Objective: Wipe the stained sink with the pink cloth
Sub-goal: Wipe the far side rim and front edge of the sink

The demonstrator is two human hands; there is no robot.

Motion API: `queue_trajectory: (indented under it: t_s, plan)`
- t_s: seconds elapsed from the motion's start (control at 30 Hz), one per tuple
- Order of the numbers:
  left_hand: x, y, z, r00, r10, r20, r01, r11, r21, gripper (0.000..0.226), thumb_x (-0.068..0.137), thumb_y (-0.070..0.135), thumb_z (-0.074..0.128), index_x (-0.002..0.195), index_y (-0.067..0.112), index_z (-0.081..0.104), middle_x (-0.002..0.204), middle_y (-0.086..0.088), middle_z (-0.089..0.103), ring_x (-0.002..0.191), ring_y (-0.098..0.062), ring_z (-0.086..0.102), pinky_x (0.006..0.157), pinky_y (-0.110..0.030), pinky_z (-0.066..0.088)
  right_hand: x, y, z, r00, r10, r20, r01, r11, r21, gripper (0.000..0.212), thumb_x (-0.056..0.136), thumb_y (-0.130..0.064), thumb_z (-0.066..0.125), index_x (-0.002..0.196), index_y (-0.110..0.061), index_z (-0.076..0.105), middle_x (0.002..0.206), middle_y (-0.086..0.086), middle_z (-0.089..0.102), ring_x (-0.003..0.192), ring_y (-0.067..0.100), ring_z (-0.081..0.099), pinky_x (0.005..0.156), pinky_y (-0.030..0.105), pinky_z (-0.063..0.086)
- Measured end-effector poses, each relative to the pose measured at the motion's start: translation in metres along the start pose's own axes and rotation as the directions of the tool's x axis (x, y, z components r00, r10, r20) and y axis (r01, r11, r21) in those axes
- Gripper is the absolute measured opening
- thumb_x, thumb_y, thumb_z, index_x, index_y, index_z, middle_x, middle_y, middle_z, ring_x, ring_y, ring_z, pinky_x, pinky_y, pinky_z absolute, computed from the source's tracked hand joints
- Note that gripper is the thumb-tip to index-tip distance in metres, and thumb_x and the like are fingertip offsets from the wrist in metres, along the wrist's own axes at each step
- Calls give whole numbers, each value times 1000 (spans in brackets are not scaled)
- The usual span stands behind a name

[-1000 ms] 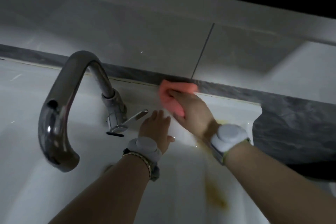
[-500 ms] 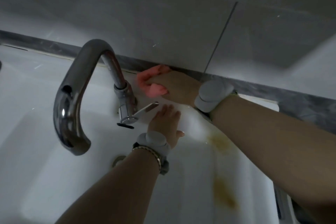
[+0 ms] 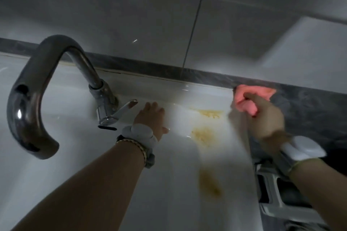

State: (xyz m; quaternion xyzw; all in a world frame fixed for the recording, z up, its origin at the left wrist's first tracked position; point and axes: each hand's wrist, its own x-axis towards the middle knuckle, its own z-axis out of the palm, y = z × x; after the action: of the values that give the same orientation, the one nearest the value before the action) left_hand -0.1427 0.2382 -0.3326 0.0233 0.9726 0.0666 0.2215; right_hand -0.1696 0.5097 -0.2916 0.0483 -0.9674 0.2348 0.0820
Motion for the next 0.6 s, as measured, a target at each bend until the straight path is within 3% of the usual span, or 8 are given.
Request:
queue_trajectory:
  t_s: [0.07,0.13,0.23,0.3,0.37,0.43,0.53,0.6]
  plan:
    - [0,0,-2,1000,-5,3,5,1000,9,59,89,37,54,136,8,33,149,-14,23,138,-33,20,111,-42,31,-13,-18,29,993,-72,91,74,997,-14,54,77,-9,52,131,-4,48,136,23,49,125,36,47,107,35,28]
    - [2,3,-5,1000,0,22,-1,1000,25,57,89,37,54,134,7,35,146,-14,26,136,-33,23,108,-43,33,-20,-30,52,950,-227,213,247,966,-74,64,79,1,59,138,-5,35,146,20,36,133,35,36,111,35,17]
    - [2,3,-7,999,2,43,-4,999,49,60,91,38,51,138,8,31,148,-14,24,137,-34,21,110,-43,28,-11,-50,76,856,-433,283,467,882,-65,60,80,7,60,135,-5,41,139,18,47,124,38,48,108,44,30]
    - [1,2,-4,1000,12,27,-15,995,97,62,91,40,50,139,8,28,148,-16,25,136,-35,24,111,-43,25,1,-66,92,720,-548,426,625,778,-55,47,91,-4,47,137,-11,40,144,11,43,132,29,39,113,35,25]
    - [1,2,-2,1000,18,16,-20,991,132,62,90,41,49,139,8,28,146,-16,27,134,-36,26,110,-43,25,12,-69,99,689,-509,516,589,808,11,41,98,-16,39,139,-17,39,148,6,38,137,23,31,115,32,18]
    - [3,3,-3,1000,5,28,-9,993,119,61,90,41,50,138,8,30,146,-17,27,134,-36,26,110,-42,26,12,-56,91,719,-474,509,527,849,47,38,98,-21,41,136,-22,43,144,4,44,133,23,38,114,35,28]
    - [5,3,-6,998,-3,58,-1,998,67,60,89,39,53,135,7,33,146,-16,25,135,-35,24,109,-42,29,-7,-9,51,716,-484,503,525,849,70,34,94,-17,50,127,-26,55,137,-4,53,122,18,52,109,27,35]
    - [5,2,-4,999,11,32,-13,998,61,59,89,38,53,134,7,33,145,-15,27,135,-34,25,109,-42,29,-13,14,31,762,-330,557,435,898,-62,34,92,-19,52,125,-24,56,130,0,57,118,21,54,101,32,40]
